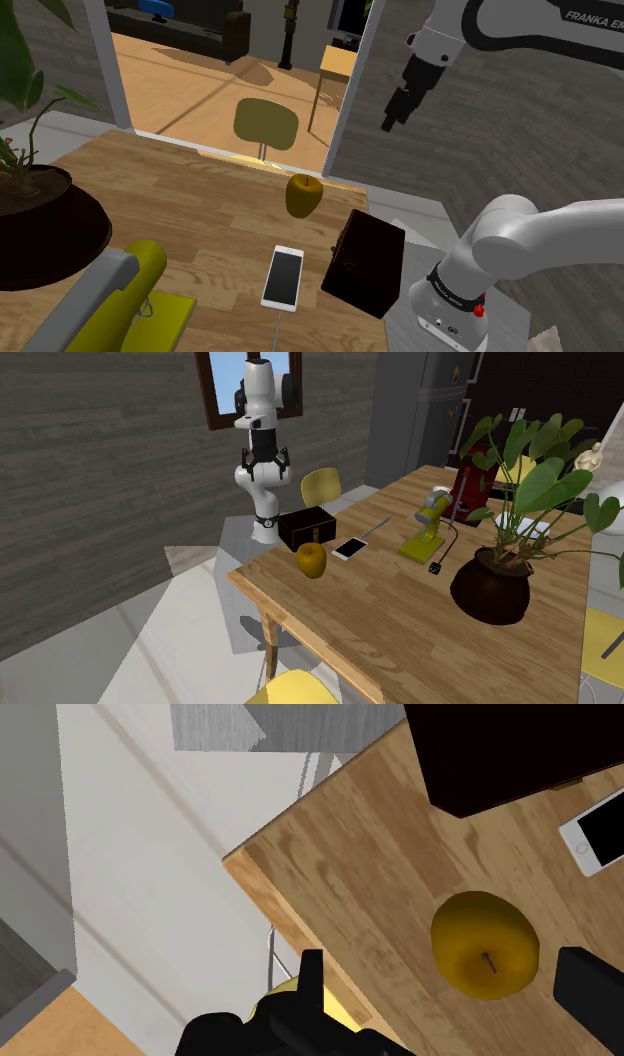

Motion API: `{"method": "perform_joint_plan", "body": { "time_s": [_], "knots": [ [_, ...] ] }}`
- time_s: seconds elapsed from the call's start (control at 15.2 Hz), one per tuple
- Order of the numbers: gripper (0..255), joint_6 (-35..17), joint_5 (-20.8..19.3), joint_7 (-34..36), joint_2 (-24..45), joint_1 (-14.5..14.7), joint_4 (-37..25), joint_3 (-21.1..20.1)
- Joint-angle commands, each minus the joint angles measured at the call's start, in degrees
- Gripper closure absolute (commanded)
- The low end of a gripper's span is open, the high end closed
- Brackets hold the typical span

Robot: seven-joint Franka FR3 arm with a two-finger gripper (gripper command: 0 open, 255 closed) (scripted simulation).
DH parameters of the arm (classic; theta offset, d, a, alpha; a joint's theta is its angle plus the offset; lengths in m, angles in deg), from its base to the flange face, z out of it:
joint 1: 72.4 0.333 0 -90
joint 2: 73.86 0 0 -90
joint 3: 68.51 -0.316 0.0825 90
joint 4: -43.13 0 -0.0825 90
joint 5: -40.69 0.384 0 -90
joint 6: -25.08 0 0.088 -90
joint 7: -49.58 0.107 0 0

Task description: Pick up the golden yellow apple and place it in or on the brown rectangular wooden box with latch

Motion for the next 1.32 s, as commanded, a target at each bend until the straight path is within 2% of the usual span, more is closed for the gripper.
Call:
{"method": "perform_joint_plan", "body": {
  "time_s": [0.0,0.4,0.86,1.12,1.25],
  "knots": [
    [0,0.00,0.00,0.00,0.00,0.00,0.00,0.00],
    [0,-7.26,6.25,12.04,9.60,-1.12,0.73,-4.02],
    [0,-16.31,12.73,24.52,23.17,-1.93,-1.44,-7.63],
    [0,-21.38,16.01,30.85,31.66,-2.15,-4.03,-9.04],
    [0,-22.71,16.45,31.46,32.87,-2.05,-3.87,-9.27]
  ]
}}
